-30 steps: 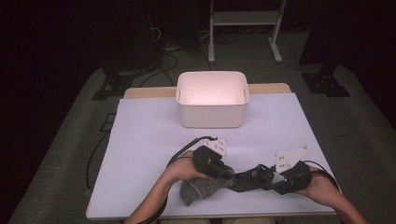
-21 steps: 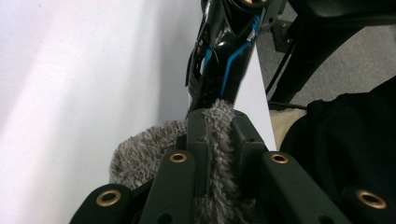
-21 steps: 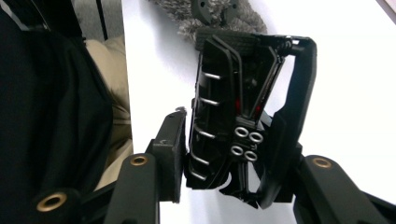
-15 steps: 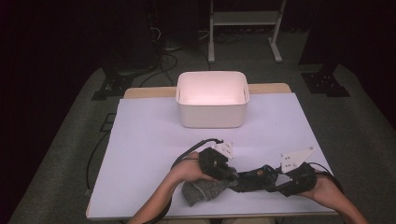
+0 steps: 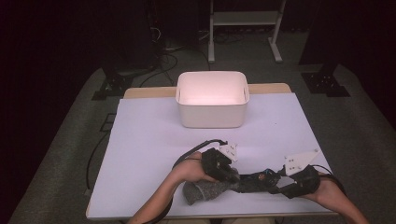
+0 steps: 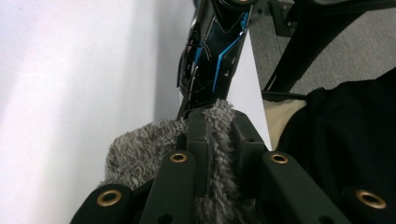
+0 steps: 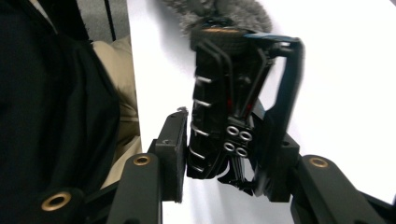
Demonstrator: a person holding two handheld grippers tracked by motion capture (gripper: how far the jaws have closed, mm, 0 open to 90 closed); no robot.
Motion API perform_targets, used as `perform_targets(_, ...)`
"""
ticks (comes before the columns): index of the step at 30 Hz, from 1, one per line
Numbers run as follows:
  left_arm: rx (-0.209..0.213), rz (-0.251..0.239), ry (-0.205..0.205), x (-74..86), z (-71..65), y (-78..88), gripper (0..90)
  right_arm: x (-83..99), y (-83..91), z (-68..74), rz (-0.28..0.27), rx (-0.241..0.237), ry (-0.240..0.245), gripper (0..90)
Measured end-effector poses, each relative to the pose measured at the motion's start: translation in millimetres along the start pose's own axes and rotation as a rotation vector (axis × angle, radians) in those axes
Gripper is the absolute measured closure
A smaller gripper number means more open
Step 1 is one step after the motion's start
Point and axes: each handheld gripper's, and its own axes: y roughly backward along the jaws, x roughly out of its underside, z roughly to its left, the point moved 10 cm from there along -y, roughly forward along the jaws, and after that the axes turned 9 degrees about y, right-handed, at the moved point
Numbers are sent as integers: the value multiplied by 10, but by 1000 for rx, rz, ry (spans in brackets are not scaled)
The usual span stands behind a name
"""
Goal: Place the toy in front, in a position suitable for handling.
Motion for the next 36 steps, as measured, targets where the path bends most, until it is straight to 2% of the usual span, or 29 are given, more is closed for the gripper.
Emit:
perform_targets(4,5,9,-8,-8,-12,-6,806,22,19,-29,6,22,-15,559)
perform_targets(8,8,10,-12,-20,-21,-17,807,39,32,-36,5,20,-30,550)
perform_targets(11,12,8,-15,-47,-32,-46,807,21,79,-47,-31,28,-45,548)
perform_targets(13,10,9,-17,-84,-37,-73,807,45,79,-49,-14,34,-40,558)
perform_targets(15,7,19,-28,-111,-36,-93,806,97,56,-33,6,26,-43,561)
perform_targets(18,5,26,-32,-157,-41,-130,806,211,47,-34,9,14,-74,560)
perform_targets(22,9,39,-43,-209,-47,-172,806,310,14,-39,16,26,-84,539)
perform_targets(25,18,43,-46,-246,-76,-202,806,332,-26,-30,51,29,-60,523)
perform_targets(28,21,55,-57,-266,-97,-233,806,275,-82,-14,69,16,-30,506)
perform_targets(29,19,54,-55,-264,-91,-228,806,256,-112,-22,82,14,-11,506)
perform_targets(33,22,44,-56,-252,-88,-203,805,216,-239,-12,125,-5,3,497)
perform_targets(36,3,37,-57,-244,-70,-139,806,183,-332,-16,149,-14,20,498)
